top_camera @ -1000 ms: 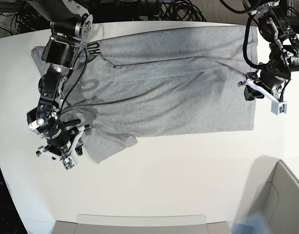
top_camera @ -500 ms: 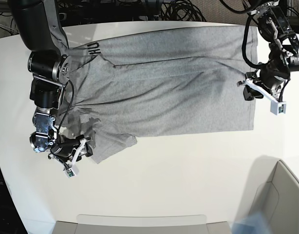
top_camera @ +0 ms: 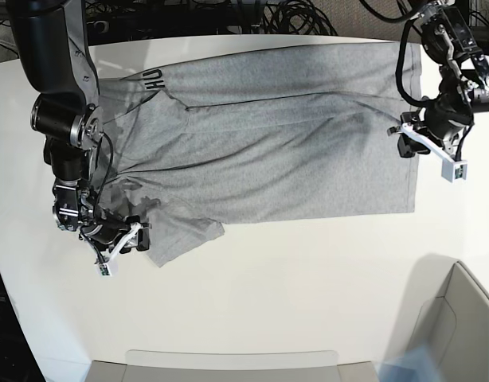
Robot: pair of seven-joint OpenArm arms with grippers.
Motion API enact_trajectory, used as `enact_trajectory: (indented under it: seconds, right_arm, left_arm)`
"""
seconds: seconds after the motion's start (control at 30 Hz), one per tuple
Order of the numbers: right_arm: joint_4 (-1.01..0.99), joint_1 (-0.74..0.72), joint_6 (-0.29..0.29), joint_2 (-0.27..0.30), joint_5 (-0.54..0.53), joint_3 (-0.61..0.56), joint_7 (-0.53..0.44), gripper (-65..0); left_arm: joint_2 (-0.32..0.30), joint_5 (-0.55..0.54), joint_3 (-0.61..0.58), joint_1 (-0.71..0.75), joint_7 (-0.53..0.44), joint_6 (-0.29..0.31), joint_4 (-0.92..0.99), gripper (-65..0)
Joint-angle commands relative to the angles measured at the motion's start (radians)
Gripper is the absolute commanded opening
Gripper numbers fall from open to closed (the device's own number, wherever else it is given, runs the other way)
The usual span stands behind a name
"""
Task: Fold the T-shirt properly
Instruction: 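Reach both grippers to the shirt's hem corners and grasp them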
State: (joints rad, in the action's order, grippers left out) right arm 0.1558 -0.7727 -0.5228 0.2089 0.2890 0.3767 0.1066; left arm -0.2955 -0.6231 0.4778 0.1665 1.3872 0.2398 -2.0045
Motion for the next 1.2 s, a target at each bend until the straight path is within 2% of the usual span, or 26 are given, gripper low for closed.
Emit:
enact_trajectory:
  seconds: [0.0,0.17,0.27,0.4,0.53,0.67,0.97,1.07,1.17]
  right_arm:
    - [-0.008,-0.018,-0.052,-0.006,0.009,-0.002,0.029,-36.7]
    - [-0.015,-0.014,-0.175,-0.019,0.009,-0.002,0.063,-36.7]
    - [-0.006,-0.020,-0.175,-0.035,0.009,-0.002,0.101,-36.7]
    - [-0.006,-0.021,-0.175,-0.036,0.009,0.002,0.100,-36.7]
    - [-0.005,-0.021,-0.175,-0.035,0.009,0.000,0.100,-36.7]
    - [-0.005,-0.021,-0.175,-0.035,0.009,0.000,0.100,-36.7]
    - [-0.005,-0.029,-0.175,-0.032,0.011,0.000,0.101,-36.7]
    - [-0.005,-0.035,-0.175,-0.032,0.011,0.000,0.103,-36.7]
    - [-0.005,-0.035,-0.175,-0.027,0.011,-0.002,0.103,-36.7]
  left_arm:
    - [-0.011,-0.010,0.003,-0.014,-0.015,-0.001,-0.014,-42.4]
    - [-0.012,-0.010,0.002,-0.017,-0.021,0.000,-0.014,-42.4]
    - [-0.014,-0.010,0.002,-0.048,-0.019,0.000,-0.014,-42.4]
    - [-0.014,-0.010,0.000,-0.092,-0.022,0.003,0.000,-42.2]
    - [-0.018,-0.010,-0.006,-0.196,-0.024,0.008,0.086,-41.0]
    - [-0.067,-0.010,-0.118,-0.304,-0.039,0.008,0.210,-36.1]
    - [-0.270,-0.008,-0.429,-0.499,-0.365,0.007,0.785,-35.9]
    - [-0.313,-0.008,-0.512,-0.531,-0.467,0.007,0.913,-35.8]
    - [-0.331,-0.008,-0.563,-0.549,-0.523,0.008,0.980,-35.8]
